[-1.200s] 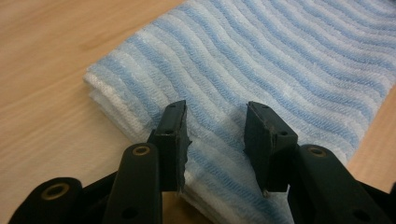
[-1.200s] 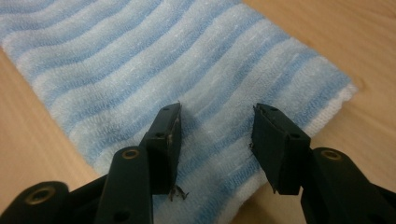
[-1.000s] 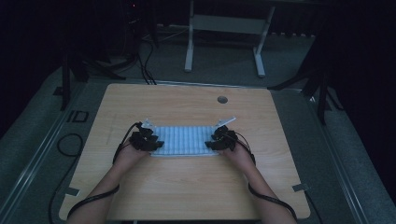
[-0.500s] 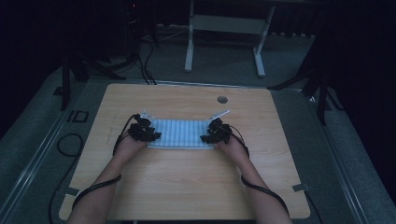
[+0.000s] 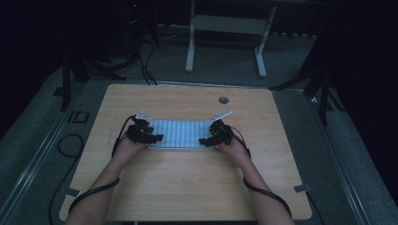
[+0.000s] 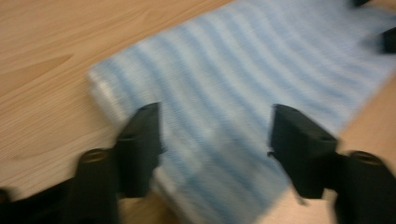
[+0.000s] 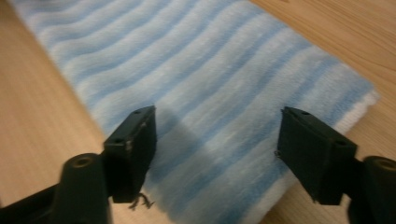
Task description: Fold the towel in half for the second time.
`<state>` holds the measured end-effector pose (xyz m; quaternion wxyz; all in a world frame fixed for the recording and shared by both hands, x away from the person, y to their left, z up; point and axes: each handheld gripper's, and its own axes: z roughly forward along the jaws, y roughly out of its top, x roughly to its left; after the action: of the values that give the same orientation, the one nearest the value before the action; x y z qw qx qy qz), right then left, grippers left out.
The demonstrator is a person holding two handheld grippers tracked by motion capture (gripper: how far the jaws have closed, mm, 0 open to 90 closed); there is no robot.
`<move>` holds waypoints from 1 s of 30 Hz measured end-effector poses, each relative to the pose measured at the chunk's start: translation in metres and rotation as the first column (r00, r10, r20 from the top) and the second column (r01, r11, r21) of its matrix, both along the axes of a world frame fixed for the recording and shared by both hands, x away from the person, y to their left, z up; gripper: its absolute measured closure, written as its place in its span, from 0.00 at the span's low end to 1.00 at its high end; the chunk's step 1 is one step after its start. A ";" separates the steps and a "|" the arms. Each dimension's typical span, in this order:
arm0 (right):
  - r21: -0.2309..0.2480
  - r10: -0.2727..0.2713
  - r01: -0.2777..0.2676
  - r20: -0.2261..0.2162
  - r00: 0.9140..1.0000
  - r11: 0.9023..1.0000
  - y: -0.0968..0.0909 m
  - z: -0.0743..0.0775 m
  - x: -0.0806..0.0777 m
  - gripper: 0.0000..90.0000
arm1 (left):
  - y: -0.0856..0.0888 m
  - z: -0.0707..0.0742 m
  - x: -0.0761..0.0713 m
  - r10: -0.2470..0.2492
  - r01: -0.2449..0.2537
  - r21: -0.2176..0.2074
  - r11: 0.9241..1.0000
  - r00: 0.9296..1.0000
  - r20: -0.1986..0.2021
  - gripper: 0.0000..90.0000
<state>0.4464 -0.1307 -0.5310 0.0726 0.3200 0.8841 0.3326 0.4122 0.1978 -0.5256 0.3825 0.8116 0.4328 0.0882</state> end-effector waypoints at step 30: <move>0.035 -0.068 0.063 0.164 0.984 0.997 -0.083 0.000 -0.049 0.15 | 0.037 -0.017 -0.066 0.069 -0.070 0.006 0.998 0.989 0.129 0.03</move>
<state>0.3976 -0.2142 -0.5311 0.1519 0.3211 0.8591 0.3684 0.3461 0.2345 -0.5425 0.4019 0.7906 0.4349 0.1559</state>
